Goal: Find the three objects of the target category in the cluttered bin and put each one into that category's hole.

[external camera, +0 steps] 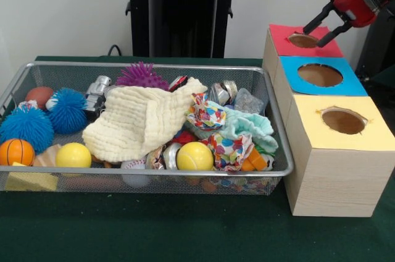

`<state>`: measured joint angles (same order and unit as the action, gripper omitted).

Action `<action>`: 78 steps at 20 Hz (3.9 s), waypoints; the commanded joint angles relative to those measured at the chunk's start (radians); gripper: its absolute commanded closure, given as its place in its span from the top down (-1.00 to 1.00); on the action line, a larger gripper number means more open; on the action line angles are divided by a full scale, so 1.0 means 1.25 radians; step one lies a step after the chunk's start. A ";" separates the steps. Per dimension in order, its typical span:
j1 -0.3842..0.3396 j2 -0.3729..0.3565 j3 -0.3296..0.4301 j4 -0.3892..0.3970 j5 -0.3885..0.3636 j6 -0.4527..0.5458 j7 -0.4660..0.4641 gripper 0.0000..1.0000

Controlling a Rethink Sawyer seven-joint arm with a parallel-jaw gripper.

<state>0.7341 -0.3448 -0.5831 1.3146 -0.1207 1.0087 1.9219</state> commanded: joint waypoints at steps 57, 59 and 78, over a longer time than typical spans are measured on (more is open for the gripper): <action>-0.427 -0.198 0.255 0.471 -0.200 -0.949 0.079 1.00; -0.436 -0.194 0.257 0.467 -0.205 -0.956 0.072 1.00; -0.502 -0.196 0.323 0.453 -0.252 -0.932 0.066 1.00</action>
<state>0.0849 -0.6745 -0.2373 1.8910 -0.4061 -0.1366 1.9219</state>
